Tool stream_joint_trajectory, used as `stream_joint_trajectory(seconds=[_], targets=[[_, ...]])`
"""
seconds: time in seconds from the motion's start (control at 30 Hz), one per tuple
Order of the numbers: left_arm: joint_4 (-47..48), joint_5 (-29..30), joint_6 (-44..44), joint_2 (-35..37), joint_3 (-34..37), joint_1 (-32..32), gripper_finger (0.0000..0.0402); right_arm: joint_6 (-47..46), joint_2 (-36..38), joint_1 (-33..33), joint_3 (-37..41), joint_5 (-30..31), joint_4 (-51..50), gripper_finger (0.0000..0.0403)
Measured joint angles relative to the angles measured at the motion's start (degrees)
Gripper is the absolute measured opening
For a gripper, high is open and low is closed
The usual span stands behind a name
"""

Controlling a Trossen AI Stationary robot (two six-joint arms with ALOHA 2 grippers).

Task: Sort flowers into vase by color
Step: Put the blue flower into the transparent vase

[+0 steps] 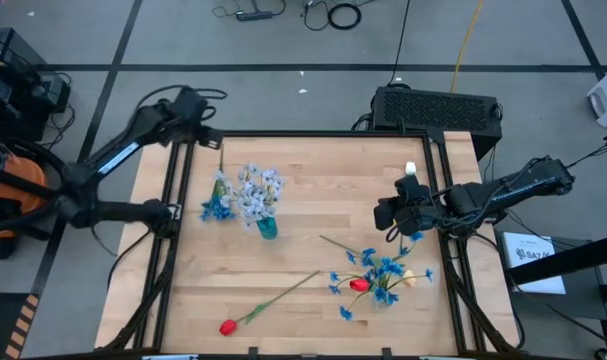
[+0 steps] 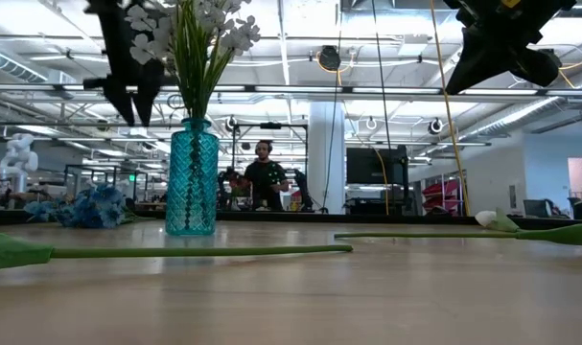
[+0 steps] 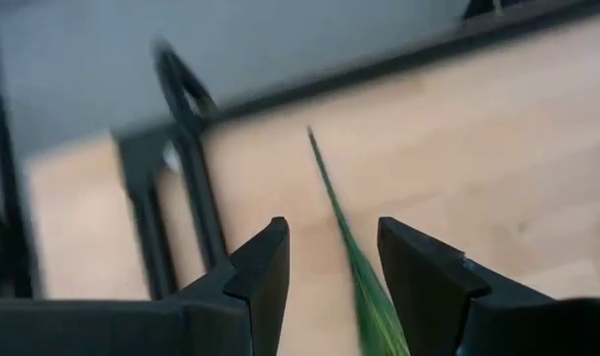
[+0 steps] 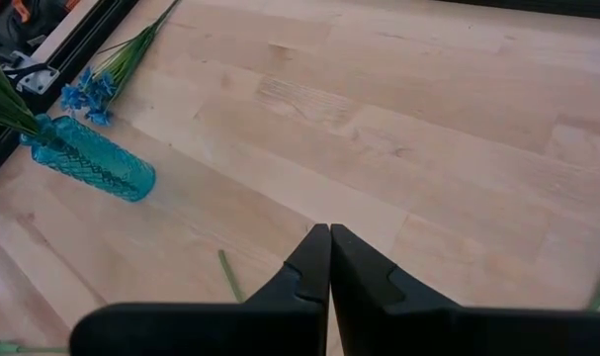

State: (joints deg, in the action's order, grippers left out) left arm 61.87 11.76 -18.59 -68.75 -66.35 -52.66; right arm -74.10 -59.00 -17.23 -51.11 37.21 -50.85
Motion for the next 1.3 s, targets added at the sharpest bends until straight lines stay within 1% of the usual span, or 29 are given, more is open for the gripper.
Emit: stream_joint_trajectory(seconds=[0.13,0.27,0.33,0.47,0.63,0.87,1.07,1.2,1.3], targets=[[3.62,-0.73,-1.38,-6.22,0.02,-0.46,0.0162,0.42,0.0,0.0,0.0,-0.02,0.01,0.0003],[4.31,-0.7,-4.41,-9.25,1.39,0.97,0.0162,1.15,0.0,0.0,0.0,-0.04,0.04,0.0003],[3.5,-1.56,-5.48,-9.39,3.82,1.6,0.0162,1.19,0.0,0.0,0.0,-0.04,0.04,0.0003],[-1.0,-6.21,-10.43,-8.63,10.74,2.97,0.0162,1.4,0.0,-0.12,0.0,-0.49,0.03,0.0003],[-6.66,-8.6,-17.14,-8.43,17.4,5.38,0.0162,4.05,0.0,-0.13,0.0,-1.6,0.02,0.0003],[-15.11,-8.09,-23.34,-8.41,23.58,9.17,0.0162,8.83,0.0,-0.13,0.0,-1.85,0.02,0.0003],[-22.06,-6.65,-29.86,-8.43,30.02,11.02,0.0162,11.64,0.0,-0.12,0.0,-4.89,0.03,0.0003],[-22.48,-6.74,-33.2,-8.43,32.39,12.48,0.0162,13.54,0.0,-0.11,0.0,-5.92,0.02,0.0003],[-22.99,-6.71,-33.63,-8.36,33.51,13.63,0.0157,14.25,0.0,-0.11,0.0,-5.88,0.02,0.0003]])
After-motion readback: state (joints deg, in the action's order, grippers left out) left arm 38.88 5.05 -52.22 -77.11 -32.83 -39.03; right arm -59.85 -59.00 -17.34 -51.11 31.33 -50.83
